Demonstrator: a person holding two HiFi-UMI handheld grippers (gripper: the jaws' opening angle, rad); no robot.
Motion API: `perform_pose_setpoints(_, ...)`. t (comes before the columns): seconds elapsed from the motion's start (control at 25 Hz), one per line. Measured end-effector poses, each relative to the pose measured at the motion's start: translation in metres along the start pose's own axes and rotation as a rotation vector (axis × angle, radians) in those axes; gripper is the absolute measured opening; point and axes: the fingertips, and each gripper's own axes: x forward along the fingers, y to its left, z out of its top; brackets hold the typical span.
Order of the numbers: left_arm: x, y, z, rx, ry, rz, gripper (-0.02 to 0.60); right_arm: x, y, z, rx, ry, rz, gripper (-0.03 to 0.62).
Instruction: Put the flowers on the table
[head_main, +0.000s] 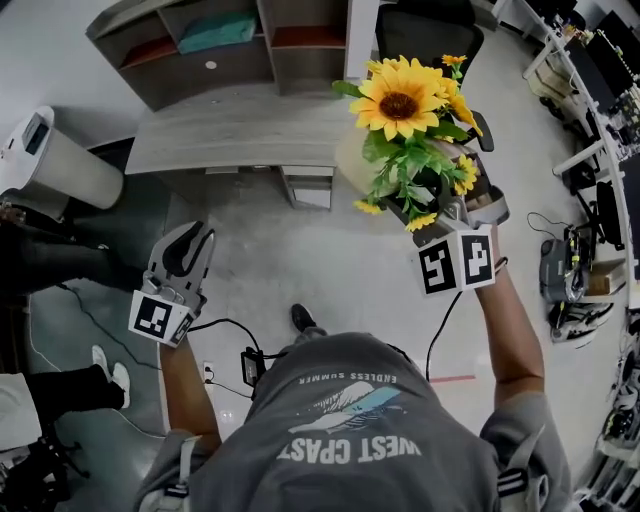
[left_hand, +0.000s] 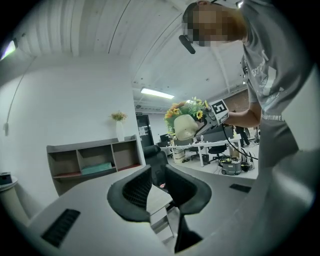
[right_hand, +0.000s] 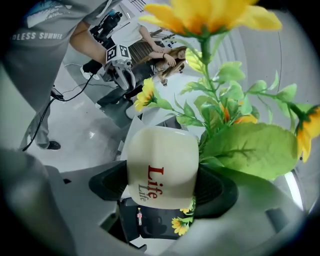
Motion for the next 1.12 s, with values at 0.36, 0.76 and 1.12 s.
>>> perform_pose_setpoints(0.36,-0.004,0.012,0.005,0.009,-0.011,-0.022,0.091,-0.003,-0.005,0.008,0.006,0.026,-0.024,0.391)
perform_pose_setpoints(0.76,-0.002,0.024,0.002,0.005,-0.031,-0.034,0.091,0.011,-0.006,0.008,-0.001,0.051,-0.036,0.391)
perform_pose_setpoints(1.12,0.001,0.124,-0.039,-0.035,-0.043,-0.036,0.091,0.118,-0.015,0.044,-0.026,0.080,-0.005,0.391)
